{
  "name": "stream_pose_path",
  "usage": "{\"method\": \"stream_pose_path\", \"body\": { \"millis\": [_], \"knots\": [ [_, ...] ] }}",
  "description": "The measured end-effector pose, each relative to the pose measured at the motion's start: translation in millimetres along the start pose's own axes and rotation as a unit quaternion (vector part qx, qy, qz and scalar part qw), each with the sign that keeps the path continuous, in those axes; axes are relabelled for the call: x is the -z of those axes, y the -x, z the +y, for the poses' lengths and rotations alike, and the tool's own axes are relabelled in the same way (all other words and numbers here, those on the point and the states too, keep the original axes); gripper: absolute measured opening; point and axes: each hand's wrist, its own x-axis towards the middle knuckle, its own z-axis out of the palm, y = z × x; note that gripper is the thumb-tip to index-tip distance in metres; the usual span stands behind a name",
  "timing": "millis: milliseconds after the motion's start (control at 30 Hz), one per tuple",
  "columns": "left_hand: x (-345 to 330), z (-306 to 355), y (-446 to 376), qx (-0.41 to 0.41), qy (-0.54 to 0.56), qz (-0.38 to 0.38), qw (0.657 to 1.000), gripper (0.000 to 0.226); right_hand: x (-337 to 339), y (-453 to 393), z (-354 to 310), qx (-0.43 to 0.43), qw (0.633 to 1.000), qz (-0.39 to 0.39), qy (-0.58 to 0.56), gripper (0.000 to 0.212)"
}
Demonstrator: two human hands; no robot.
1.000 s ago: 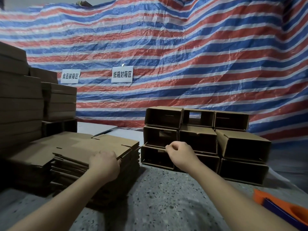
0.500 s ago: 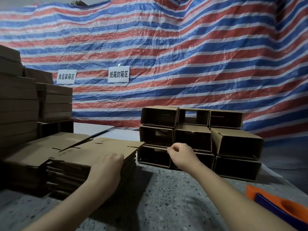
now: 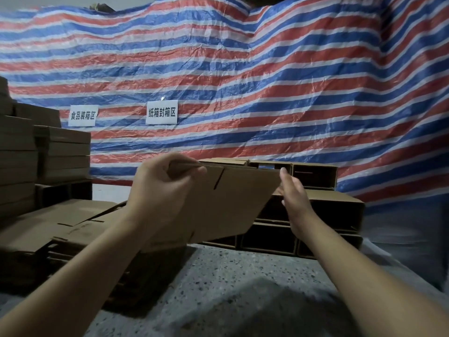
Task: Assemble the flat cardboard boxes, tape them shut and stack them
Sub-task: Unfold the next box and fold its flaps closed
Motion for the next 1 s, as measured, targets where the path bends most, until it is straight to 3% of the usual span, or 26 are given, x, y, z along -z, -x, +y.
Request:
{"method": "stream_pose_path", "body": {
  "millis": [100,300,567,767,1000],
  "knots": [
    [-14,-5,-13,0.103,0.079,-0.054,0.99,0.016,28,2,-12,0.02,0.999,0.032,-0.031,0.061],
    [-52,-39,-25,0.244,0.148,-0.072,0.956,0.032,83,16,-29,0.048,0.998,-0.004,-0.028,0.038],
    [-122,-87,5,0.32,0.154,-0.038,0.934,0.03,122,37,19,-0.009,1.0,0.011,0.007,0.051],
    [-146,-110,26,0.341,0.15,-0.014,0.928,0.039,132,37,43,-0.078,0.996,-0.023,0.035,0.063],
    [-156,-115,31,0.34,0.134,0.017,0.931,0.038,139,33,45,-0.083,0.993,-0.068,0.046,0.07]
  ]
}}
